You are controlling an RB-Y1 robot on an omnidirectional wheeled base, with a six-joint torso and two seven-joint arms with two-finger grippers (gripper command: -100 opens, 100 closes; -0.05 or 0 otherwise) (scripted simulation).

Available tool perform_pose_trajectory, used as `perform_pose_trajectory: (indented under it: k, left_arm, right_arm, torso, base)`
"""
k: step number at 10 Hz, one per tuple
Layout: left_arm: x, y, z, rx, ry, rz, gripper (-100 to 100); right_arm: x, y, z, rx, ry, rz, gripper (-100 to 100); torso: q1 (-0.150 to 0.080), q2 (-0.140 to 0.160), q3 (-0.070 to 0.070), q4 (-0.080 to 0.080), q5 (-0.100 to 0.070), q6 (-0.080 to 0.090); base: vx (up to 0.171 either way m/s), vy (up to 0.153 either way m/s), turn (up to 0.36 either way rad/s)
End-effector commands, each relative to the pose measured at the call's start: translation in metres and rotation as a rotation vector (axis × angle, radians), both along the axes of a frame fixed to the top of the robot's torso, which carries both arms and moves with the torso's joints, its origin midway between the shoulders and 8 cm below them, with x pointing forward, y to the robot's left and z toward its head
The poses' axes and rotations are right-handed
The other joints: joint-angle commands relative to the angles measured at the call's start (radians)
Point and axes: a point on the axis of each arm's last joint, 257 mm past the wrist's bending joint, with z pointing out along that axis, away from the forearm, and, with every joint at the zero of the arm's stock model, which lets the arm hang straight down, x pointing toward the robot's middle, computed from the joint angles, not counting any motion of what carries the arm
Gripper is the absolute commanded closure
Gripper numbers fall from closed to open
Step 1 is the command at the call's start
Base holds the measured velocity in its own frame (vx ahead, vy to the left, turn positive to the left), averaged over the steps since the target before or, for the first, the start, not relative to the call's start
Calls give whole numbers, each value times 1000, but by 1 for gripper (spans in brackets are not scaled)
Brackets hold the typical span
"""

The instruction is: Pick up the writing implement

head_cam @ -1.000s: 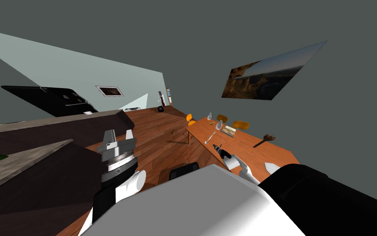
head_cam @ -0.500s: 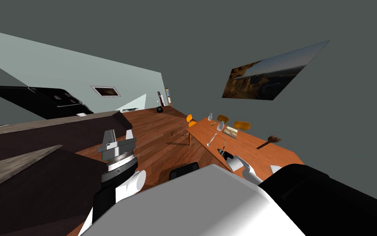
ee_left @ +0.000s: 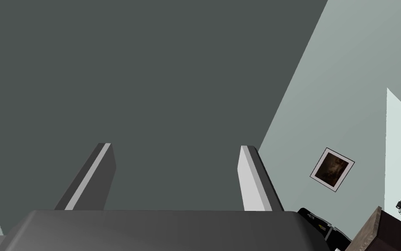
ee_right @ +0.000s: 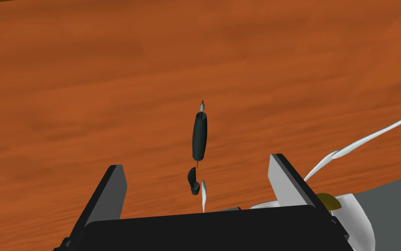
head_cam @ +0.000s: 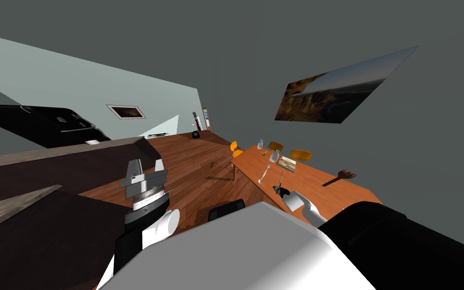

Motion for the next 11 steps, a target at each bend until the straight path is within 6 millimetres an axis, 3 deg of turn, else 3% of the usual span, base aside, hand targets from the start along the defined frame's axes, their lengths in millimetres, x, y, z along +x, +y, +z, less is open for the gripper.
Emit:
perform_pose_trajectory:
  k: [1,2,3,4,9,10,11]
  left_arm:
    - [0,0,0,0,0,0,0]
    - [0,0,0,0,0,0,0]
    - [0,0,0,0,0,0,0]
    - [0,0,0,0,0,0,0]
    - [0,0,0,0,0,0,0]
    - [0,0,0,0,0,0,0]
    - [0,0,0,0,0,0,0]
  right_arm:
    - [-9,-13,0,-16,30,-7,-100]
    - [-4,-8,-1,-10,19,-5,-100]
    - [-5,-9,-1,-11,21,-6,0]
    - [-6,-10,-7,-11,19,-18,-100]
    - [-8,-10,-19,-11,19,-41,-100]
    - [-8,-10,-19,-11,18,-42,100]
    - [-8,-10,-19,-11,18,-42,100]
  torso:
    - [0,0,0,0,0,0]
    - [0,0,0,0,0,0]
    - [-1,3,2,1,0,0]
    - [-2,5,3,1,0,0]
    - [-6,8,5,2,-1,0]
    - [-5,8,5,2,-1,0]
    - [-3,7,4,2,-1,0]
  base:
    - [87,37,-5]
    - [39,14,-1]
    - [8,3,1]
    - [-12,-16,99]
    - [-22,-39,63]
    - [0,0,0]
    - [-3,-4,-12]
